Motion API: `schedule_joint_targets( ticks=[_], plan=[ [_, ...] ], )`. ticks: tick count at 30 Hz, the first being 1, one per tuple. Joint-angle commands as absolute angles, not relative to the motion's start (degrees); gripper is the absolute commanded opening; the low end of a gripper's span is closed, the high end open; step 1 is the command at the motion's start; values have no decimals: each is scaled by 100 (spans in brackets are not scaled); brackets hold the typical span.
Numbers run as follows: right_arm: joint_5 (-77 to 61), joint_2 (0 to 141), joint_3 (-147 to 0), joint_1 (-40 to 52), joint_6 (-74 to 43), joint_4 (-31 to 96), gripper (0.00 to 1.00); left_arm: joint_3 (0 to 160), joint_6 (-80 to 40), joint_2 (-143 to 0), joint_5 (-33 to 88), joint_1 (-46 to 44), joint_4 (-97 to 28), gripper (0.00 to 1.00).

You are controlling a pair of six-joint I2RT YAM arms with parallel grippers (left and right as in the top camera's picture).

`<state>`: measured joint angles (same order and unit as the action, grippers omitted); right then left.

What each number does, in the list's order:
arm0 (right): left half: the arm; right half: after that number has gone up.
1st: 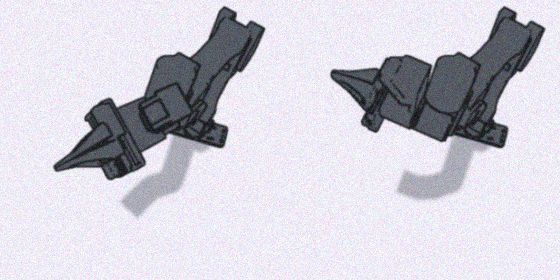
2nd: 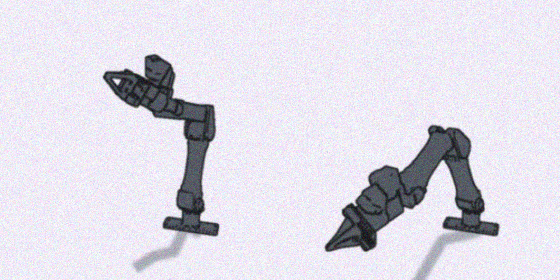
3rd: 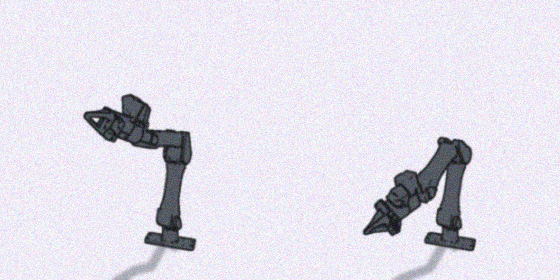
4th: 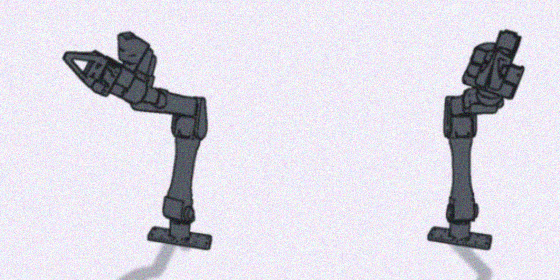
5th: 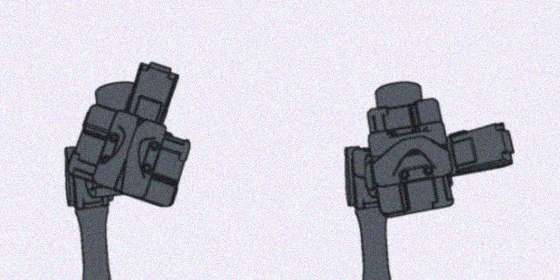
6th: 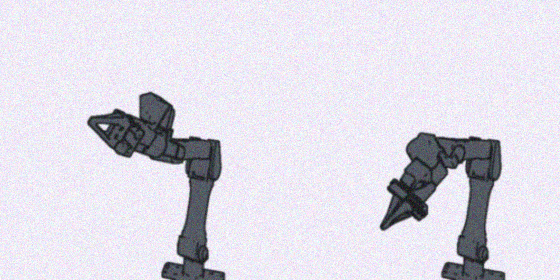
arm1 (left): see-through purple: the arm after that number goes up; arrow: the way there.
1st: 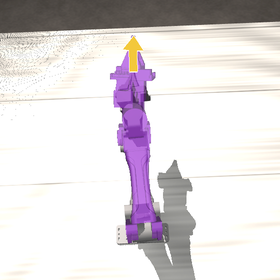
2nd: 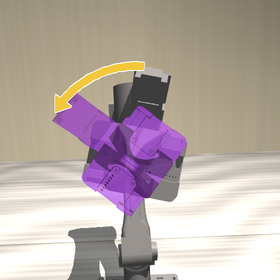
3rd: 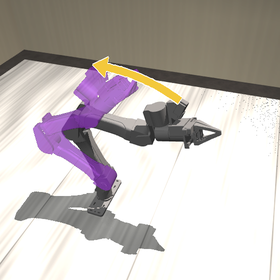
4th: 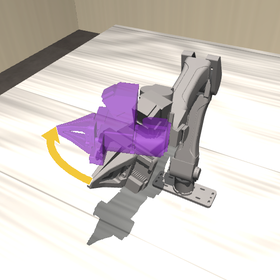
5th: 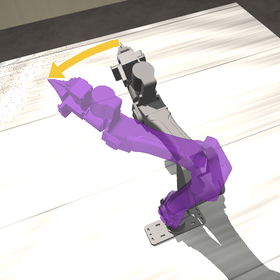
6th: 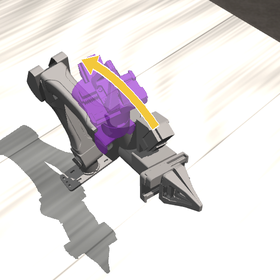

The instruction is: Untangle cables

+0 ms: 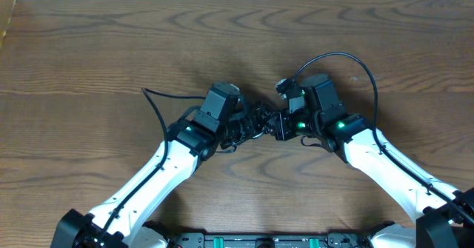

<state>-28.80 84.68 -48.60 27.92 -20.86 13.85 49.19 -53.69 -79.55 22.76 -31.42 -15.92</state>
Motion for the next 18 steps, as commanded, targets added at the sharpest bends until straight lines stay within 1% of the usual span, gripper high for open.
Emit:
schedule_joint_targets(
  ticks=[1, 14, 18],
  plan=[
    [-3256, 8477, -4897, 2845, -2117, 1389, 1, 4932, -5437, -8038, 2091, -3138, -1378, 39],
    [-3288, 8477, -4897, 2849, -2119, 1372, 1, 4932, -5256, -8053, 2108, -3275, -1240, 38],
    [-3415, 8477, -4897, 2849, -2115, 1317, 1, 4932, -5260, -8187, 1874, -3376, -1273, 38]
  ],
)
